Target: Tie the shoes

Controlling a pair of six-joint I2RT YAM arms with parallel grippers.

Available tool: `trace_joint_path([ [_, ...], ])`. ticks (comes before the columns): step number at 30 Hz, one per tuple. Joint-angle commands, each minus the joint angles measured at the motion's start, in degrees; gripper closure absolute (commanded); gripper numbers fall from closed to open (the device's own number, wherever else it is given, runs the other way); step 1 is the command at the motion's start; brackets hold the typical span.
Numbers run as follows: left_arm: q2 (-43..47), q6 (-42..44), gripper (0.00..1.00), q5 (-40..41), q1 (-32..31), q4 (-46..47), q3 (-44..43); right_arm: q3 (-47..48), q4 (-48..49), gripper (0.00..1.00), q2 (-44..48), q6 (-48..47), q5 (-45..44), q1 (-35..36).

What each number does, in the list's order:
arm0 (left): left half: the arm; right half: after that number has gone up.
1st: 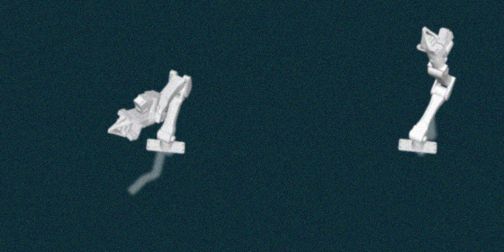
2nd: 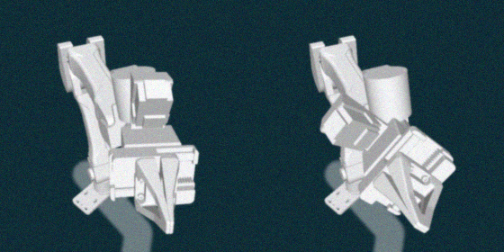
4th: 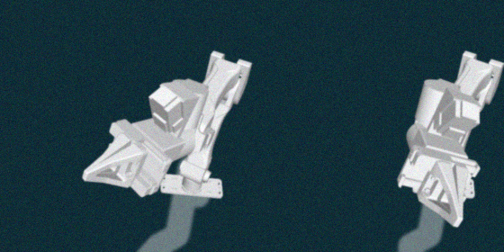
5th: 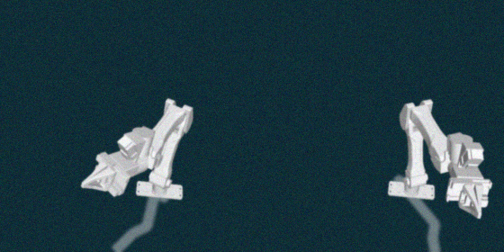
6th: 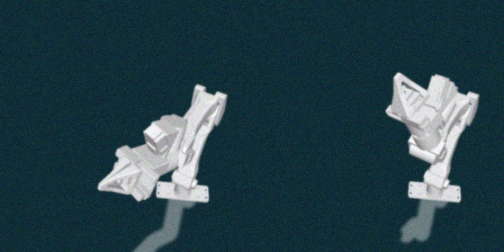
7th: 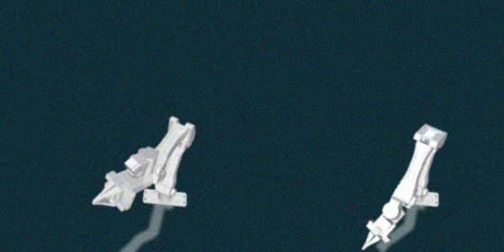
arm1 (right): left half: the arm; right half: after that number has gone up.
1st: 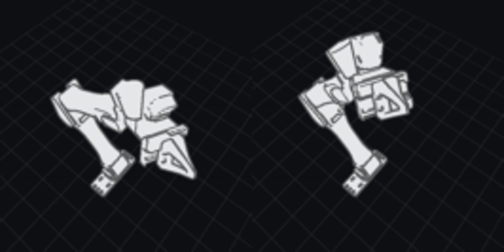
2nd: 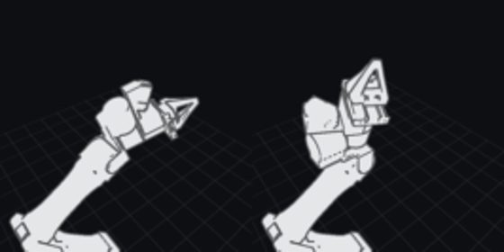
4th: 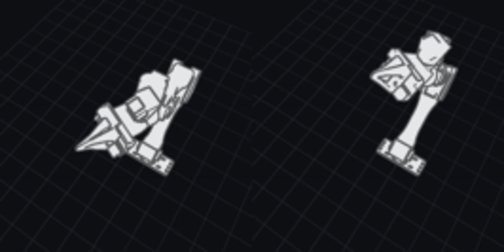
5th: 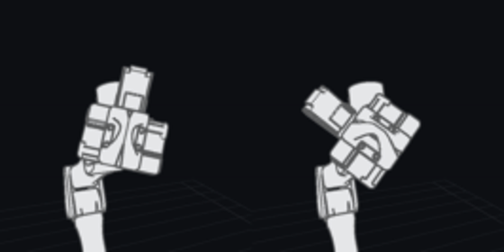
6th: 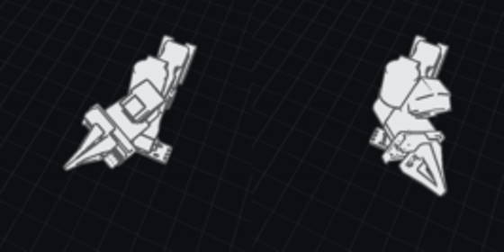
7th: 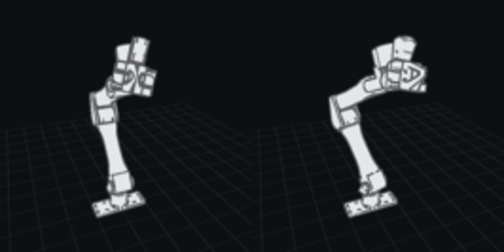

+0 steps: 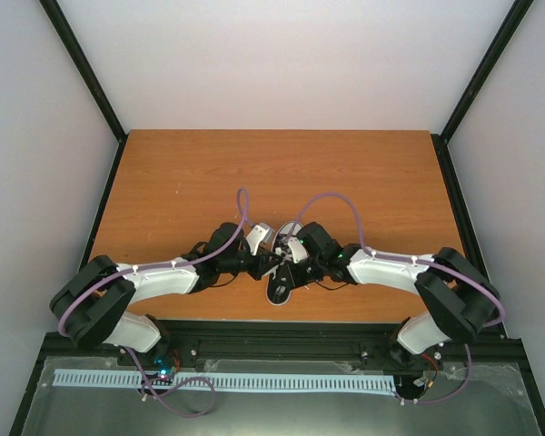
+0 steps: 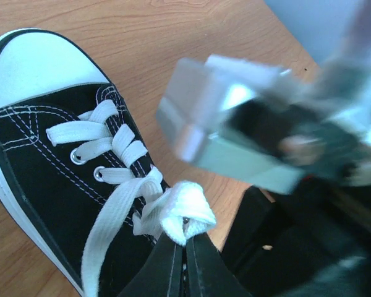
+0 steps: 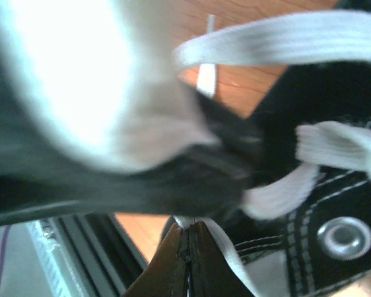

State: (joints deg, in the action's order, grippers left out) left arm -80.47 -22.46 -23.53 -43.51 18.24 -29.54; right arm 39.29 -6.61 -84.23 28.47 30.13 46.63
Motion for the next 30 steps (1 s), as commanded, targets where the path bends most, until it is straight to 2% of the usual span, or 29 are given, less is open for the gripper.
trace_joint_path([
  [1,1.37,-1.24,0.99,-0.07,-0.26,2.49,-2.04,1.71,-0.66,0.97,-3.36,2.38,-3.15,0.67],
  [8,3.3,-1.23,0.99,0.47,-0.25,1.1,-2.14,1.54,-2.55,0.97,-3.42,4.27,-6.61,0.65],
  [16,5.01,0.08,0.98,-2.34,-0.23,2.05,1.45,2.63,-8.23,0.97,2.08,5.82,-12.74,0.1],
  [30,5.76,1.76,0.98,-3.67,-0.35,-0.58,5.28,4.94,-13.16,0.97,6.92,6.09,-14.0,-2.4],
])
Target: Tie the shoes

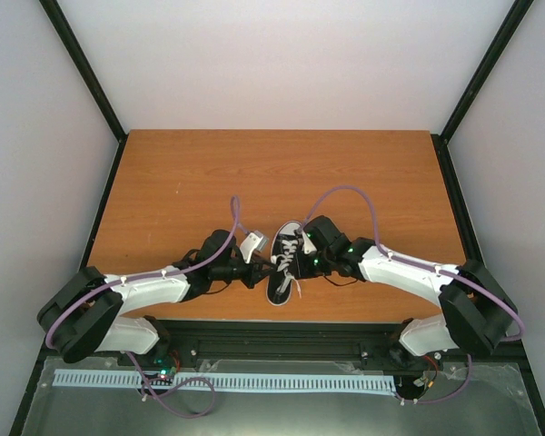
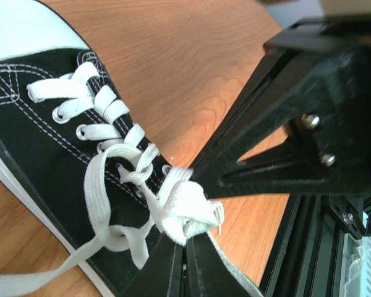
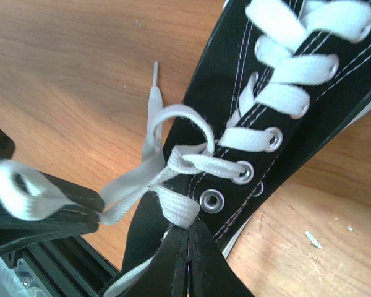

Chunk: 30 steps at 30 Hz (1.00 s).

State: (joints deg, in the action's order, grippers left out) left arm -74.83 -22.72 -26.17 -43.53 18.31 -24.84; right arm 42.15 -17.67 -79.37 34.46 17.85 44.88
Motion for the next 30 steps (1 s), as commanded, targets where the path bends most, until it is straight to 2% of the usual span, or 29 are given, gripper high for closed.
trace_joint_path([
  [1,0.12,2.21,0.97,-0.9,-0.33,-1.08,0.8,2.2,-1.99,0.97,2.28,-0.06,-1.57,-0.67],
  [7,-0.91,1.85,0.97,-0.33,-0.41,-3.15,1.13,2.41,-0.44,0.97,0.4,-0.36,-0.38,-0.67],
  [12,-0.44,-0.34,0.91,1.03,-0.51,-4.59,2.4,2.41,0.41,0.97,-1.37,-0.44,-0.44,-0.67],
  [17,3.49,-3.95,0.71,3.57,-0.5,-6.93,4.87,2.41,0.53,0.97,-1.82,-0.66,-0.62,-0.67],
  [24,17.66,-8.13,0.45,12.8,-0.22,-20.21,4.52,2.63,0.29,0.97,-2.01,-0.95,-0.69,-0.68],
  [27,21.0,-9.98,0.4,15.38,0.97,-24.66,2.34,2.72,0.4,0.97,-2.18,-1.06,-0.48,-0.67],
  [30,18.99,-10.19,0.41,14.78,1.9,-25.67,-1.28,2.59,0.58,0.97,-2.36,-1.07,-0.25,-0.67],
])
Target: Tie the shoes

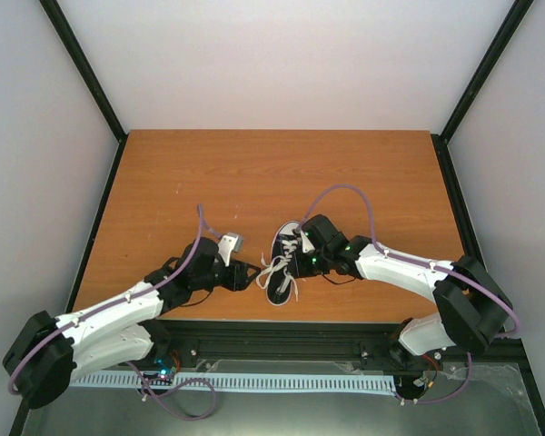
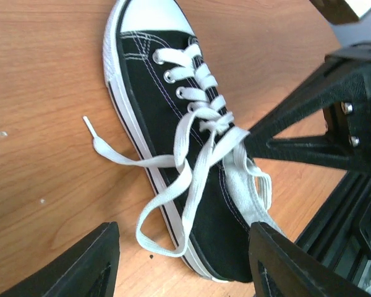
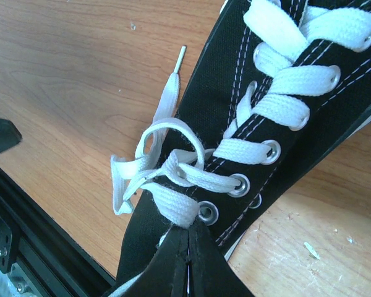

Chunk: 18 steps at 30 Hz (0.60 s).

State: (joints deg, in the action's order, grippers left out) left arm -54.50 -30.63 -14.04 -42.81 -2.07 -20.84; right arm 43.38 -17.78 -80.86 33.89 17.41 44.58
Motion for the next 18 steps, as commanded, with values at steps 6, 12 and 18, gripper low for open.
trace_joint_path([
  [6,-13.02,-1.57,0.55,-1.52,1.41,-0.65,-11.52,1.21,0.95,0.97,-0.55,-0.4,0.2,-0.37],
  [12,-21.29,-0.57,0.6,-4.43,1.41,2.81,-14.01,0.95,1.4,0.97,-0.57,-0.3,0.63,-0.37],
  [18,-25.41,-0.41,0.63,-4.85,1.41,5.07,-15.11,0.75,1.82,0.97,-0.71,-0.4,0.93,-0.37],
])
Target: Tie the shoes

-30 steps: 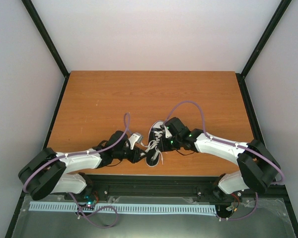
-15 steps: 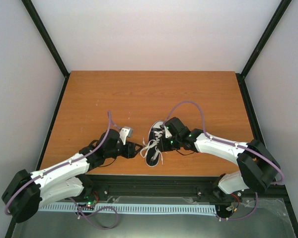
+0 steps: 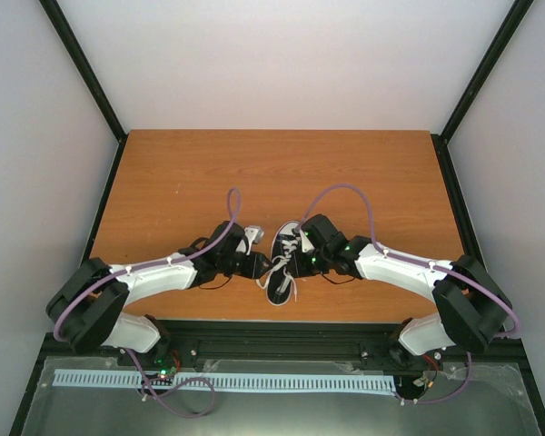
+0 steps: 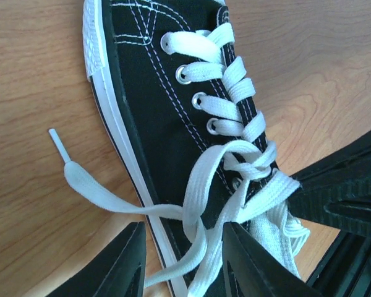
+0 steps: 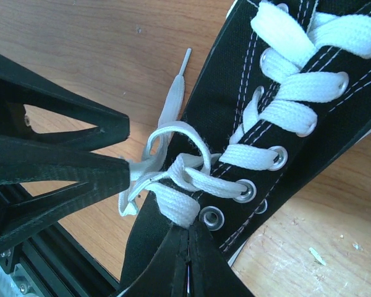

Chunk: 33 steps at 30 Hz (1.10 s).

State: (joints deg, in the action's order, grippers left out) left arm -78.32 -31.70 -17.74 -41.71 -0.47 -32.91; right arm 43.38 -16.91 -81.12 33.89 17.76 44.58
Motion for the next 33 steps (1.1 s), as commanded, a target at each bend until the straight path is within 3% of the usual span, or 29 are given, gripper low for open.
trace_joint_path([
  [1,-2.11,0.65,0.64,-0.85,0.32,3.57,-3.31,0.75,0.99,0.97,-0.49,-0.4,0.68,-0.37],
  [13,-7.11,-1.29,0.77,0.24,0.32,5.01,-5.55,0.33,0.83,0.97,0.02,-0.57,0.7,-0.37],
  [21,-8.07,-3.01,0.76,-0.62,0.32,5.05,-5.18,-0.13,0.91,0.97,0.73,-0.51,0.11,-0.37],
  [26,-8.82,-4.18,0.84,-1.6,0.34,6.3,-4.85,-0.48,0.63,0.97,1.26,-0.36,-0.5,-0.32],
  [30,-7.44,-4.71,0.98,0.1,0.32,6.96,-4.62,-1.25,0.36,0.97,3.52,-0.67,-2.91,-0.37],
  [33,-5.23,-4.95,0.99,0.88,0.32,9.11,-3.58,-1.0,-0.74,0.97,4.8,-1.71,-4.78,-0.37],
])
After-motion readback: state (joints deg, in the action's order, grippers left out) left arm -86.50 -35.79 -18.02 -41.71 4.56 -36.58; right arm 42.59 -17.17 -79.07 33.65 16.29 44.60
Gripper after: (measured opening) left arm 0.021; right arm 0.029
